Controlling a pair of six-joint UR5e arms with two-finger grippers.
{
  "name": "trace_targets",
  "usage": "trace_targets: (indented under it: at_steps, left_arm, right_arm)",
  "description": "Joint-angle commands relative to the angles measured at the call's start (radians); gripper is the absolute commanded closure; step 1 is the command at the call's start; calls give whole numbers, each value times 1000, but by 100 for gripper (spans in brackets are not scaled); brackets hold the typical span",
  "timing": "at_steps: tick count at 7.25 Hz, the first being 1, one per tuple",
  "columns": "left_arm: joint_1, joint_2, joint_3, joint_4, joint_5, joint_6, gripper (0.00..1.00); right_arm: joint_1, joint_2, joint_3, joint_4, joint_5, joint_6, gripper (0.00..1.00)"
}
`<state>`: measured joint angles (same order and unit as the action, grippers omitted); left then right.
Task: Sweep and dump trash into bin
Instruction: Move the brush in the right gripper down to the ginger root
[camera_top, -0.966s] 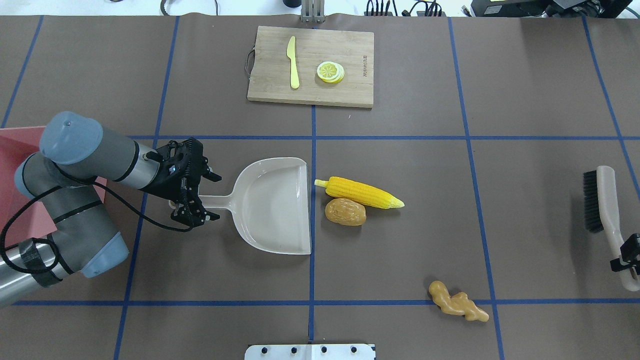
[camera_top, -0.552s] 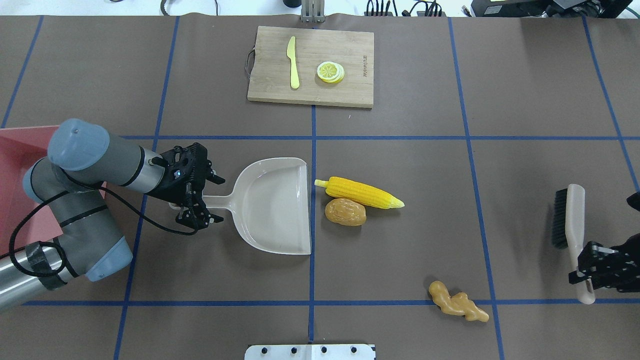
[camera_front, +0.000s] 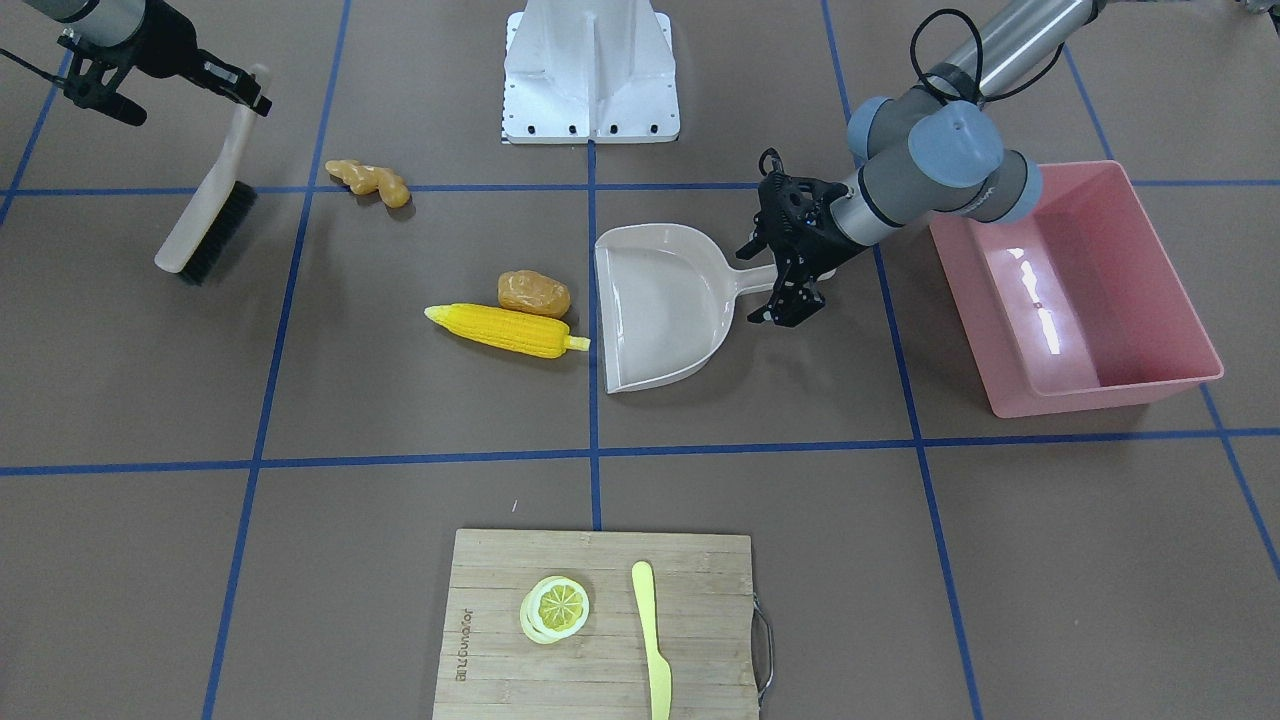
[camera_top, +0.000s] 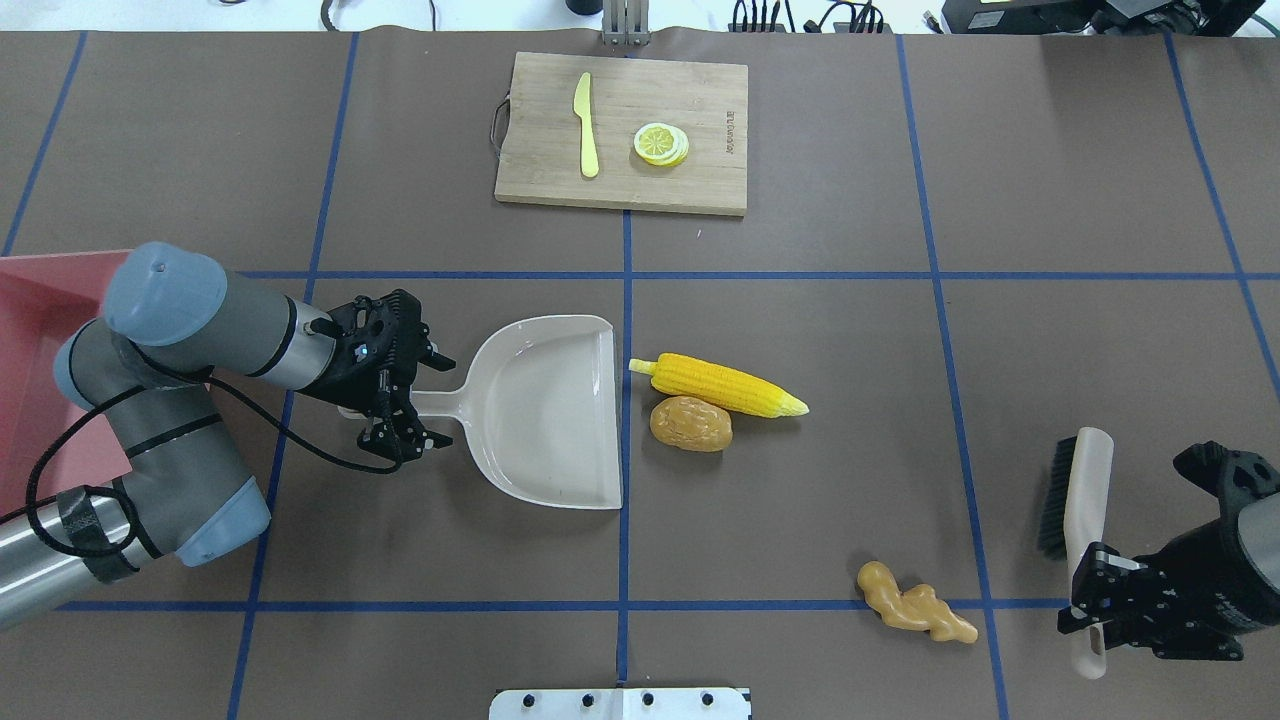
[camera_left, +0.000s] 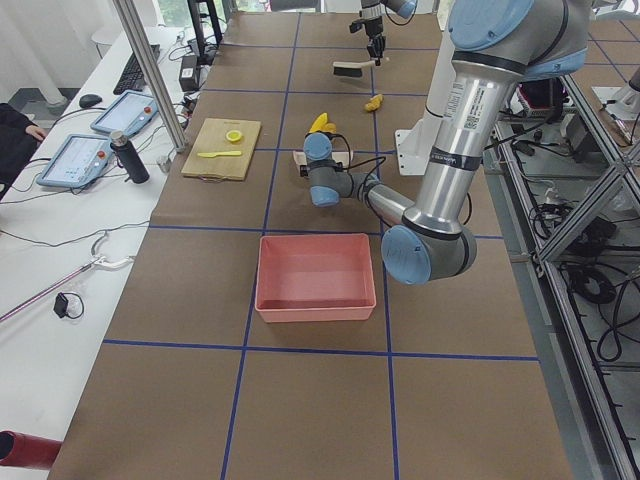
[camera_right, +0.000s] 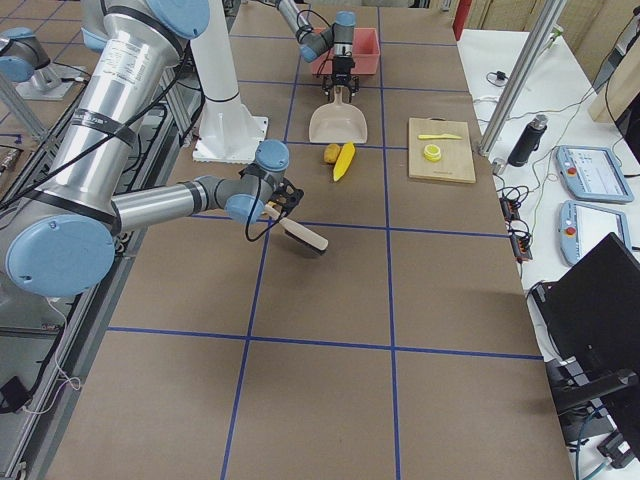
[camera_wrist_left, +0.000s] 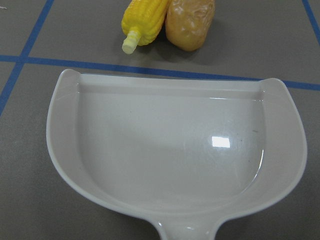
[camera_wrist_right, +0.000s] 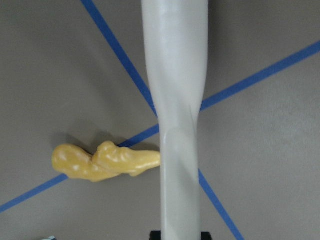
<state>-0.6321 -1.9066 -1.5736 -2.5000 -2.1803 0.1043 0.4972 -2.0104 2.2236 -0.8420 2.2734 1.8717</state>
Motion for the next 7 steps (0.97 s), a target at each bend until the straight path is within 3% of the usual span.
trace_targets:
  at_steps: [1, 4, 5, 7]
  left_arm:
    - [5, 0, 0, 3, 17, 0, 7]
    - [6, 0, 0, 3, 19, 0, 7]
    - [6, 0, 0, 3, 17, 0, 7]
    - [6, 0, 0, 3, 19, 0, 7]
  right_arm:
    - [-162, 4, 65, -2, -14, 200, 100]
    - [-277, 5, 82, -25, -71, 297, 100]
    - [-345, 12, 85, -32, -140, 332, 100]
    - [-370, 89, 99, -161, -176, 336, 100]
